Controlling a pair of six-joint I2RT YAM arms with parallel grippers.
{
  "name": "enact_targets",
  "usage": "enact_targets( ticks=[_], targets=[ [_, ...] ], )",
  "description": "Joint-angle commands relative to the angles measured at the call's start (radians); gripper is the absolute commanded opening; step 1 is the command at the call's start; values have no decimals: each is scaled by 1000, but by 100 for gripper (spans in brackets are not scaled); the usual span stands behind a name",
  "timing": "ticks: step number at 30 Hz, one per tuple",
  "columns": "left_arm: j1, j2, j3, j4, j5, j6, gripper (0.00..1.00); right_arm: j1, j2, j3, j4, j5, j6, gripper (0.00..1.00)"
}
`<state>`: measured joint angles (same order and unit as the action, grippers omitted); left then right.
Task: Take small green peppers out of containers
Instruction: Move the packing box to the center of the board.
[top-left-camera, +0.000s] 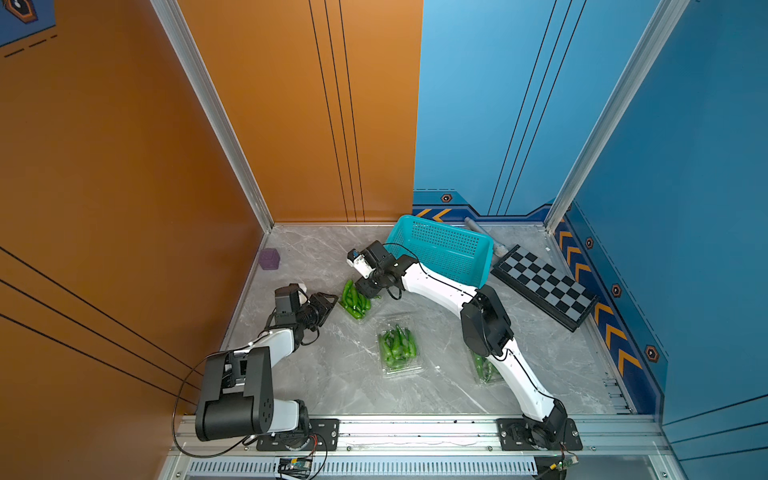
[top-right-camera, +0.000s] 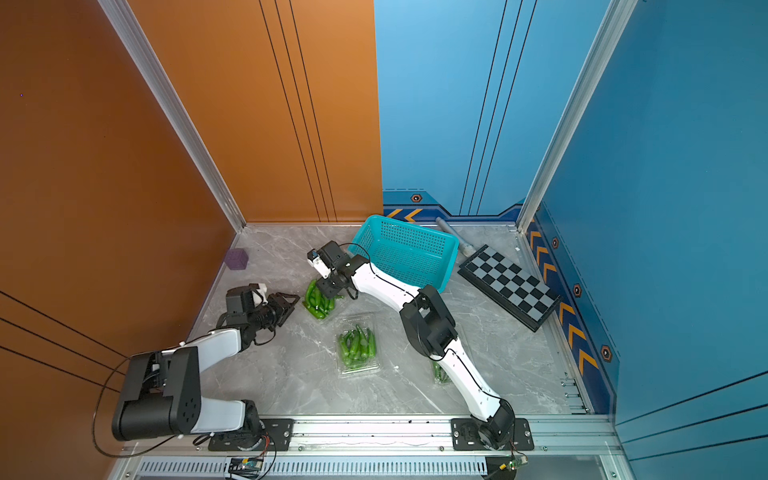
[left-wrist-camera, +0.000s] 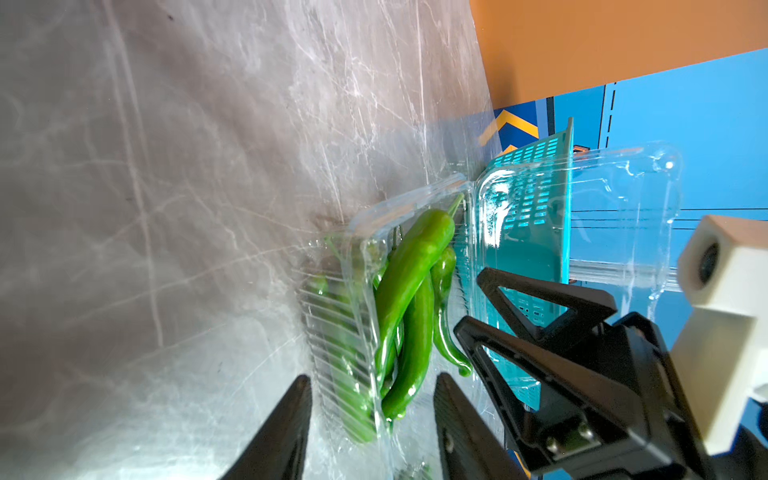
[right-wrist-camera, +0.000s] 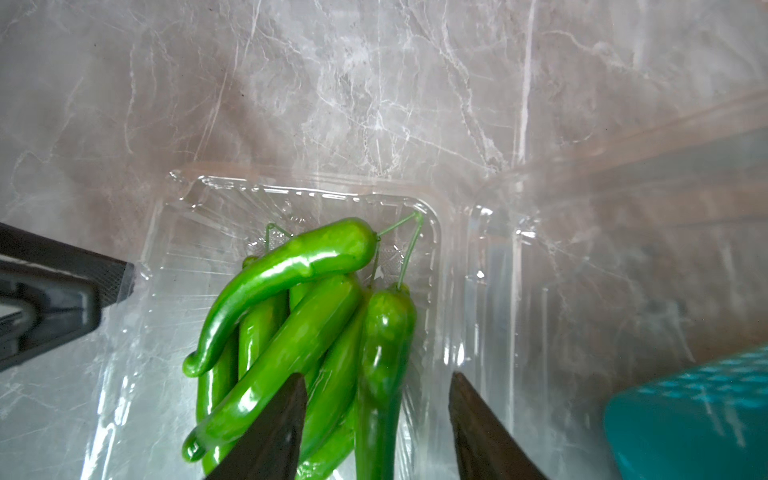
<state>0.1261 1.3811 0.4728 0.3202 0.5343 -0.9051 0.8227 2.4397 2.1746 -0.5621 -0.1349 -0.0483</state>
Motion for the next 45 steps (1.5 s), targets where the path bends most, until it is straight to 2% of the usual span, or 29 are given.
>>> enact_targets(
  ticks=[1, 20, 30, 36, 41, 45],
  targets=[
    [9, -23, -18, -32, -9, 24, 50, 9, 34, 49, -22, 9, 8, 57],
    [25, -59, -20, -52, -4, 31, 50, 39, 104, 114, -28, 21, 16, 49],
    [28, -42, -21, -51, -3, 41, 49, 80, 34, 82, -27, 93, -17, 55],
    [33, -45, -35, -52, 1, 44, 49, 87, 16, 72, -21, 95, -11, 55],
    [38, -60, -62, -52, 0, 45, 49, 102, -54, -17, 73, 139, -15, 56],
    [43, -71, -63, -70, -4, 52, 49, 102, -88, -36, 90, 128, -9, 54]
  ],
)
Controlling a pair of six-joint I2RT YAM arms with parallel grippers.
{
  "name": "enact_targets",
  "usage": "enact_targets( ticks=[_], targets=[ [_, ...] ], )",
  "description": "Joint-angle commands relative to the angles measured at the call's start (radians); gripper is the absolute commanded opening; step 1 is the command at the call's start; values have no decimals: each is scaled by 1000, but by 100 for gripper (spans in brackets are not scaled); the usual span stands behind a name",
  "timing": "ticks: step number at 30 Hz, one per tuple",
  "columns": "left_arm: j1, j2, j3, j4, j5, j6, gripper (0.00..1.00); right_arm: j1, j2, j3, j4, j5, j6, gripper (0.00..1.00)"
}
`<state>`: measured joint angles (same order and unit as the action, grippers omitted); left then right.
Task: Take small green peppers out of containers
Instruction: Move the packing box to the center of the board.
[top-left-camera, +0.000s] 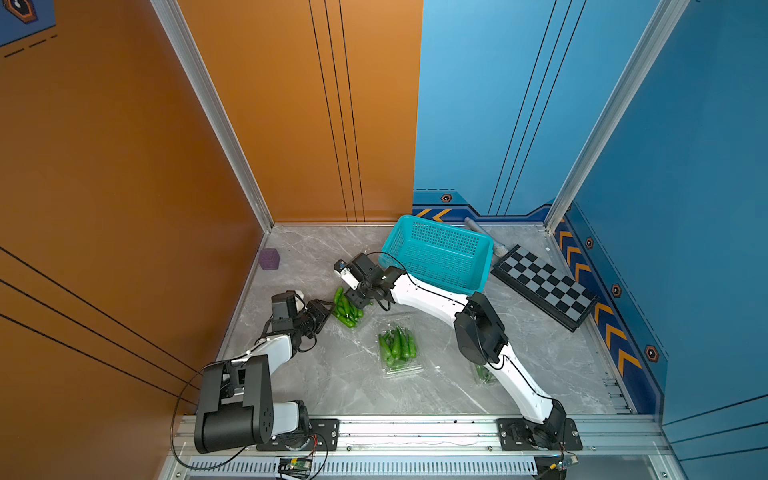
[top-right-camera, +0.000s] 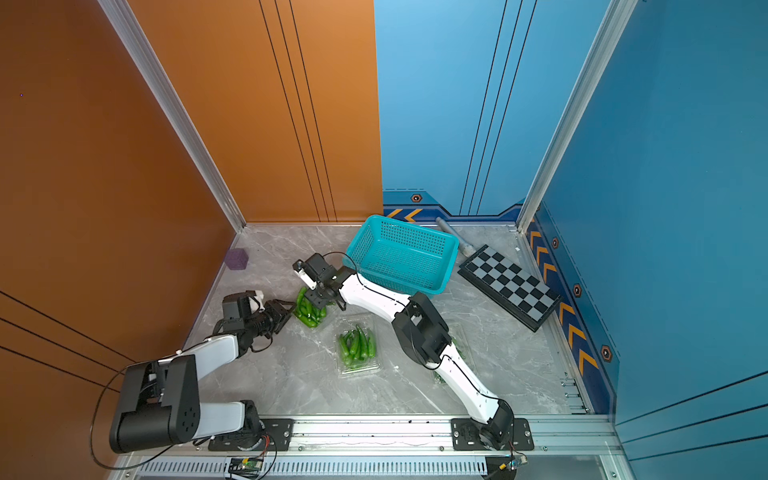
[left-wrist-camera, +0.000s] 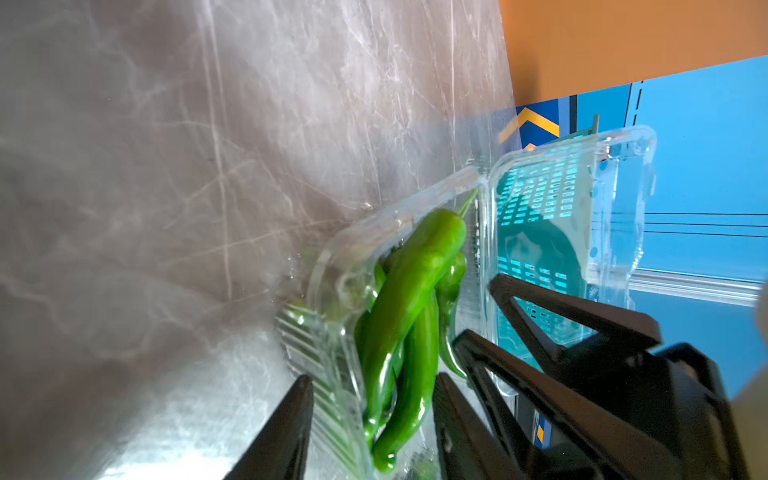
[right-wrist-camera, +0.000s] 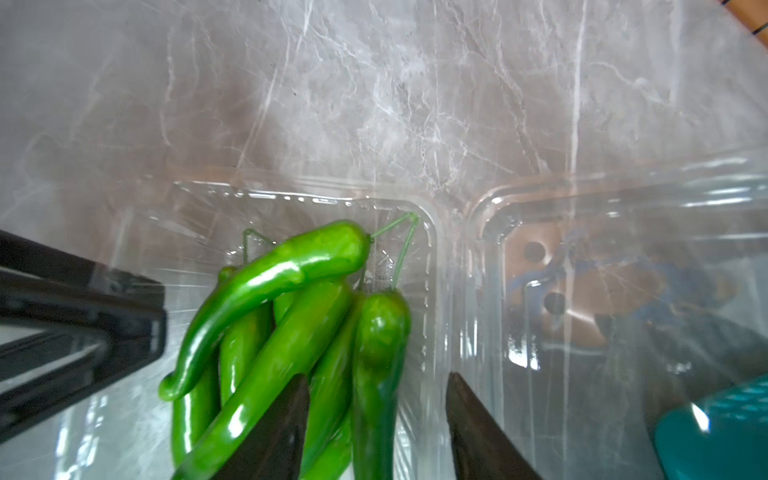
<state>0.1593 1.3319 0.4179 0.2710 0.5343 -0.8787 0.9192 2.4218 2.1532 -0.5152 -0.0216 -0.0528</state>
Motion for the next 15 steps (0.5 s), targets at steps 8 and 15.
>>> enact_targets(
  ticks=[8, 15],
  targets=[
    [18, -37, -16, -35, -3, 29, 48, 10, -88, -32, 43, -21, 14, 51],
    [23, -50, -24, -40, -4, 30, 48, 3, -55, -24, 43, -49, 25, 44]
  ],
)
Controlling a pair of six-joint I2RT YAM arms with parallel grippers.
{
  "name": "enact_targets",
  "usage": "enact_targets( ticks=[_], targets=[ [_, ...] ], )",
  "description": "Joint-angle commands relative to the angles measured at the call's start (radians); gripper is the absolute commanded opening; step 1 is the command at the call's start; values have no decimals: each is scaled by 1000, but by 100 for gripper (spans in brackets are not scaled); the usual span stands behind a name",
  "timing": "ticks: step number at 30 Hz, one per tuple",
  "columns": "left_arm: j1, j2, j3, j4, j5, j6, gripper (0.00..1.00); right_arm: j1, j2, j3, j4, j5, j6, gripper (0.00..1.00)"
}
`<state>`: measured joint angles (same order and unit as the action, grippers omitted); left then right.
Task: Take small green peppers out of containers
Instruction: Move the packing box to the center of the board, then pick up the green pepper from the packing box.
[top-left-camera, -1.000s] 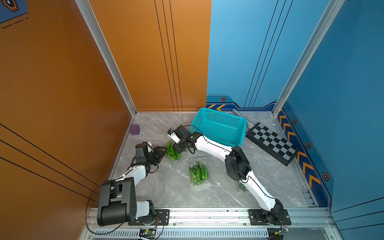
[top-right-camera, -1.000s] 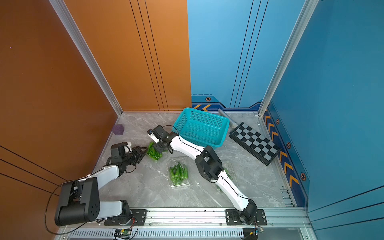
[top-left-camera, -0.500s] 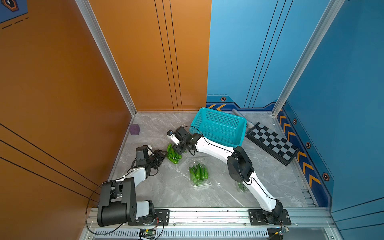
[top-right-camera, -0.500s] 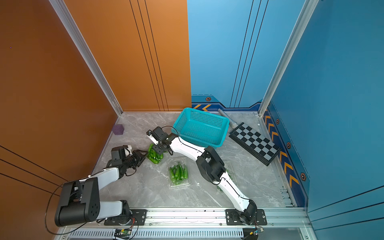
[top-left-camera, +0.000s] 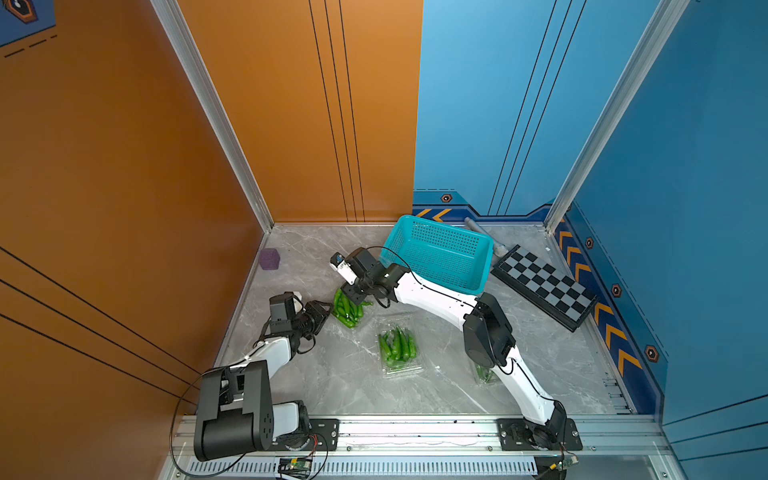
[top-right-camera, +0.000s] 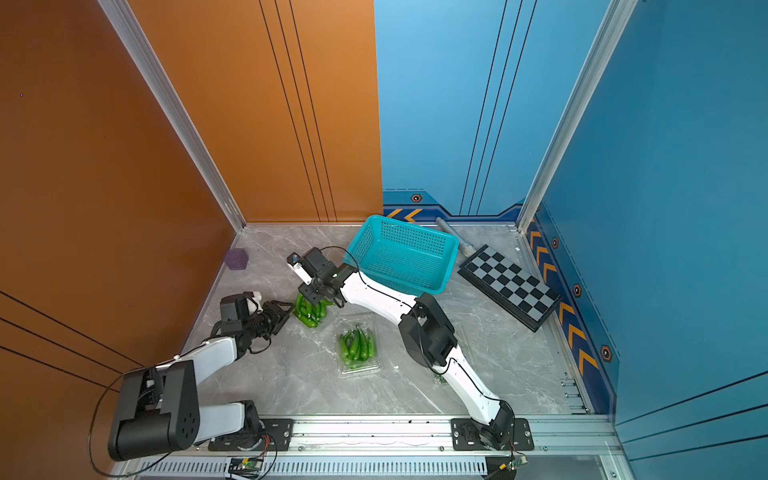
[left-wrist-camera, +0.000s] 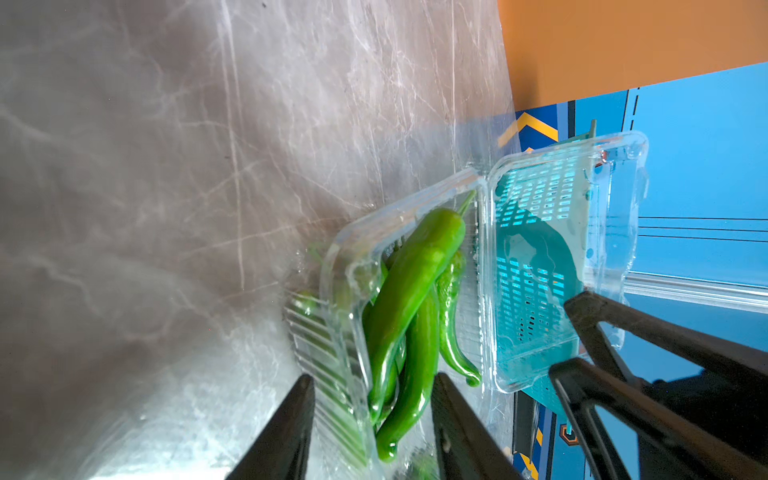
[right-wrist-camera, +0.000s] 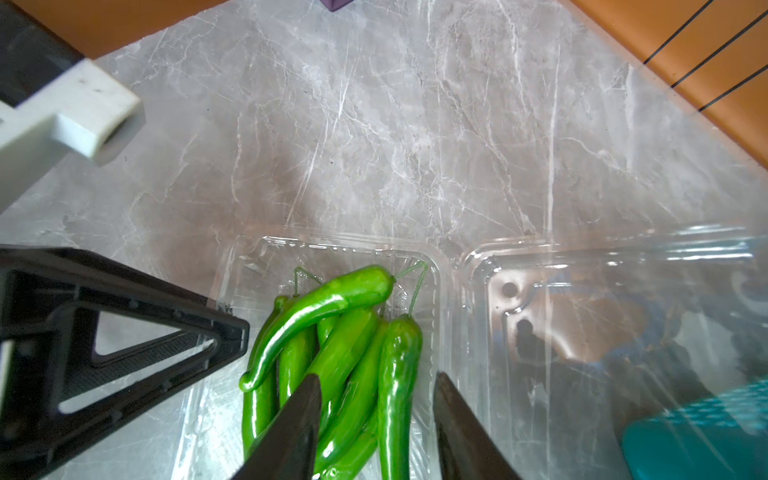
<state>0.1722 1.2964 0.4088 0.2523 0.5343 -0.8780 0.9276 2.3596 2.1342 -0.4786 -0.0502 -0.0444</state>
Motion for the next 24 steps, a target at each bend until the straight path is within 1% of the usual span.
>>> enact_targets(
  ticks=[1, 10, 14, 24],
  targets=[
    [9, -15, -16, -22, -4, 30, 48, -6, 10, -5, 7, -21, 17, 44],
    [10, -26, -20, -24, -3, 31, 48, -7, 54, -1, 6, -49, 32, 45],
    [10, -26, -19, -29, -4, 33, 49, -6, 66, 1, 6, -45, 28, 51],
    [12, -31, -23, -29, -4, 35, 49, -18, 102, 12, 6, -47, 35, 51]
  ],
)
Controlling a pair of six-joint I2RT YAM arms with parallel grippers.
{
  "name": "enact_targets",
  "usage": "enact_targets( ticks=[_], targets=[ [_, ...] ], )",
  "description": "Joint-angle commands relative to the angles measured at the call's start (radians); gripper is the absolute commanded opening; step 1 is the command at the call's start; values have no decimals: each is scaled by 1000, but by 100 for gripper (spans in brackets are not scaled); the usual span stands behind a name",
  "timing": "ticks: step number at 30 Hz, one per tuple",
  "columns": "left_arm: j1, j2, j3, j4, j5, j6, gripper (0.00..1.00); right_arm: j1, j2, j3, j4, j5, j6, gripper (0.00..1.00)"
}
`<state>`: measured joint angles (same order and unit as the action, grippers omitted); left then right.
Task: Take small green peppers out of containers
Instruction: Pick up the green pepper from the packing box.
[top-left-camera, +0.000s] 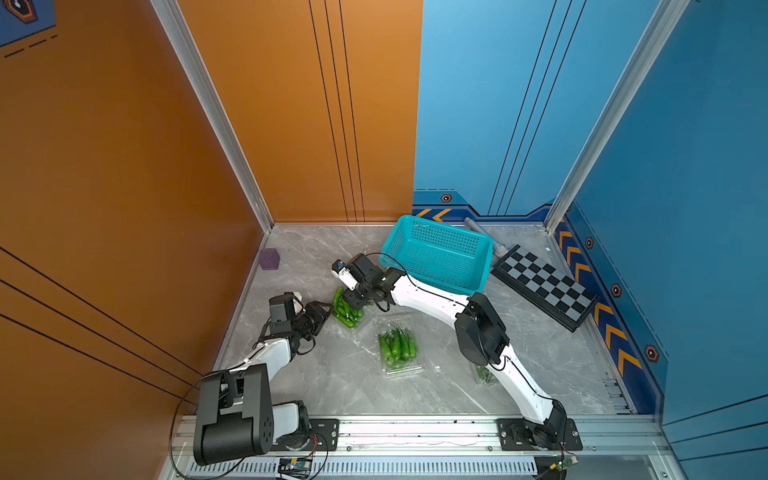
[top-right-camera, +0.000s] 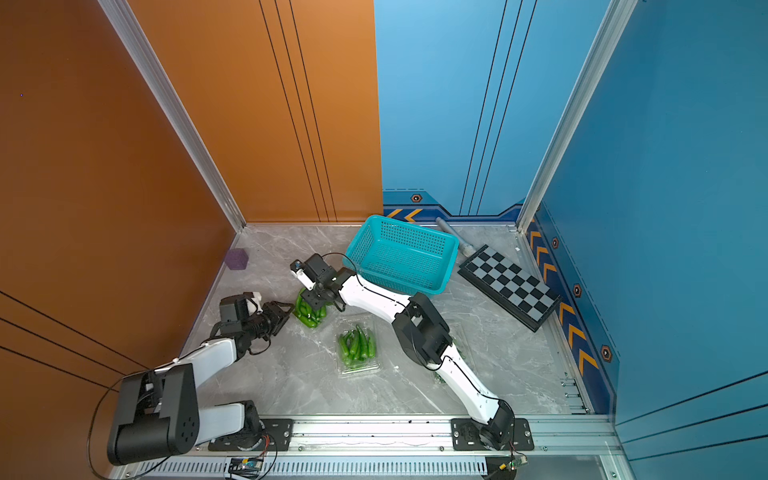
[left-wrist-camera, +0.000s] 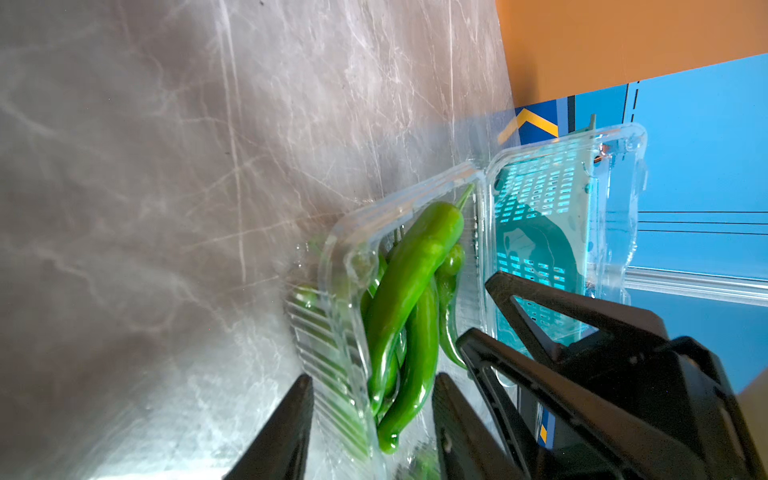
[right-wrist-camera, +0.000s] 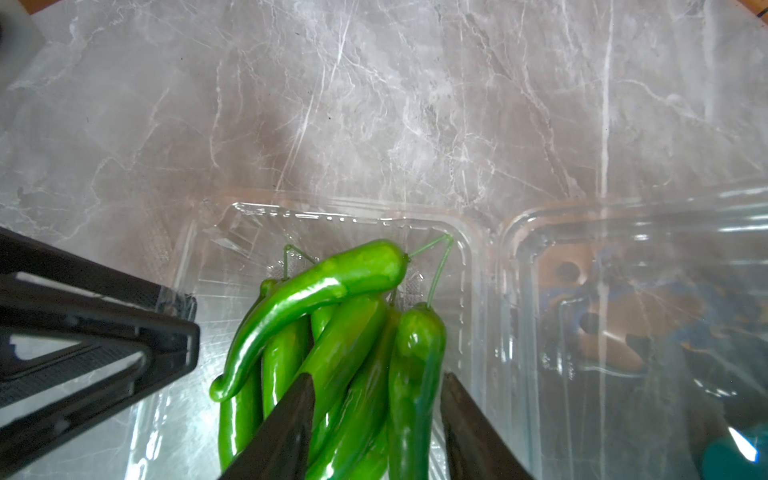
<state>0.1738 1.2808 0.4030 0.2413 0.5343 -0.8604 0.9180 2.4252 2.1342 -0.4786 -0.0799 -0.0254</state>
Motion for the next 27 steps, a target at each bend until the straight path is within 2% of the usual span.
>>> enact_targets(
  ticks=[1, 14, 27],
  targets=[
    [12, -14, -18, -19, -6, 17, 49, -10, 40, 12, 6, -17, 16, 50],
    [14, -8, -15, -20, -2, 20, 49, -12, 84, 38, 3, -23, 27, 46],
    [16, -2, -9, -20, 0, 21, 49, 15, 116, 74, 4, 98, 60, 46]
  ],
)
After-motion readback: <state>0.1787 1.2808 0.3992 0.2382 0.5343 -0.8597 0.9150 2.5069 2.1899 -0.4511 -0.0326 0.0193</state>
